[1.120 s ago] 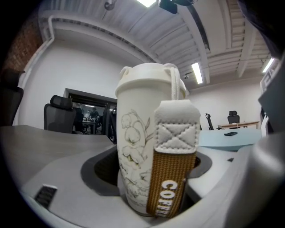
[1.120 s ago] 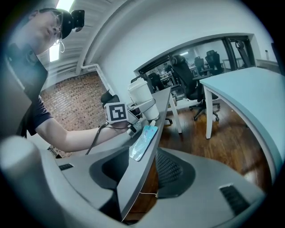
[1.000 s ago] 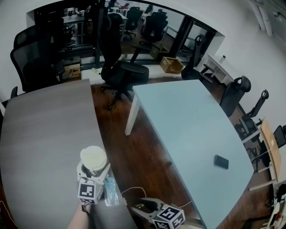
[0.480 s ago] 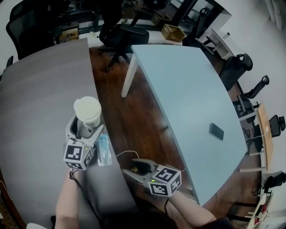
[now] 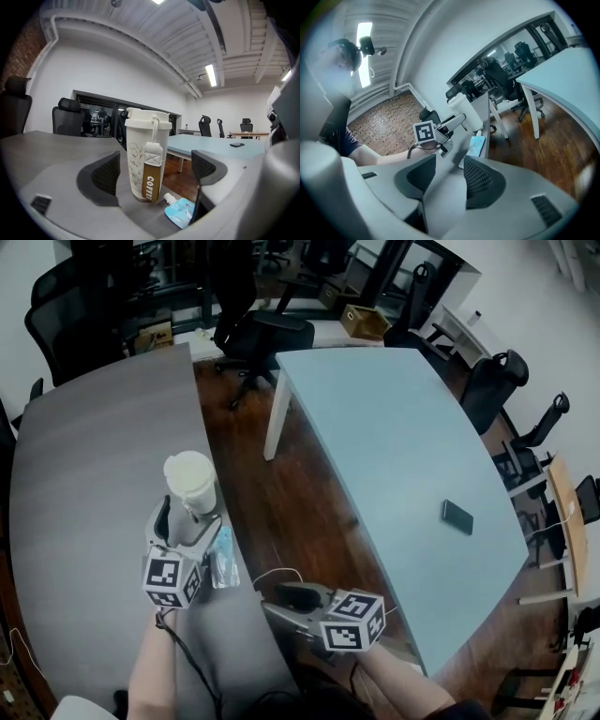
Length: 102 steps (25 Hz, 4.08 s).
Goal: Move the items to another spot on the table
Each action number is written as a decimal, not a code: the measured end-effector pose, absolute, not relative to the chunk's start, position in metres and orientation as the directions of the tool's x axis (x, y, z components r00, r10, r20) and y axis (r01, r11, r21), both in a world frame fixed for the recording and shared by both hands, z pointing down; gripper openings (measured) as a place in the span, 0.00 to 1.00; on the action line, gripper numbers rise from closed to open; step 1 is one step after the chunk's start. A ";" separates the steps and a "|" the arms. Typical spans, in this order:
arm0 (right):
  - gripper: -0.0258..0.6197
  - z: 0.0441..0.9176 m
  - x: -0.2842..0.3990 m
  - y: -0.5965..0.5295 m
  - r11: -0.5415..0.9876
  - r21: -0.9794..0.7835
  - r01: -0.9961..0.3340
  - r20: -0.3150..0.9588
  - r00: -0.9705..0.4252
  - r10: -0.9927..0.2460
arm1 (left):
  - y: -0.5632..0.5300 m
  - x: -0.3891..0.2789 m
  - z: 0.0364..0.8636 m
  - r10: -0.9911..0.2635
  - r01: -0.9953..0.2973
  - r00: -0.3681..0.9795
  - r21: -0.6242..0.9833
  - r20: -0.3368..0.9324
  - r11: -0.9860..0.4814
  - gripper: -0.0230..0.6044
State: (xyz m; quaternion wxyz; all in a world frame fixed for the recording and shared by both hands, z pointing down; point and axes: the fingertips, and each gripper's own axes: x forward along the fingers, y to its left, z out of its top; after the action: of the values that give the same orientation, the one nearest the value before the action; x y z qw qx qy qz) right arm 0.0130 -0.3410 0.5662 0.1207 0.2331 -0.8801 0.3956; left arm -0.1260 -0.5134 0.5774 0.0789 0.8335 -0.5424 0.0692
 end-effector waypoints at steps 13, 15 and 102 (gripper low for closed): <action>0.24 0.526 0.029 -0.321 0.565 -0.745 -0.355 0.202 -0.927 -0.316 | -0.462 -0.133 0.526 -0.932 -0.949 0.310 -0.004 0.185 -0.317 0.45; 0.19 0.519 0.036 -0.325 0.566 -0.742 -0.360 0.181 -0.920 -0.347 | -0.457 -0.134 0.512 -0.940 -0.955 0.278 -0.045 0.196 -0.292 0.15; 0.05 0.412 0.025 -0.274 0.911 -0.388 -0.140 0.077 -0.990 -0.120 | -0.245 -0.063 0.417 -0.905 -0.975 0.214 0.028 0.369 -0.219 0.04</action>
State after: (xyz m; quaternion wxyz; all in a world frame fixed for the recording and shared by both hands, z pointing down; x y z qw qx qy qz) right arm 0.0251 -0.2735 0.4119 0.0260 0.0665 -0.9771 0.2005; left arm -0.0631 -0.2454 0.4167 0.1283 0.7684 -0.6117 0.1380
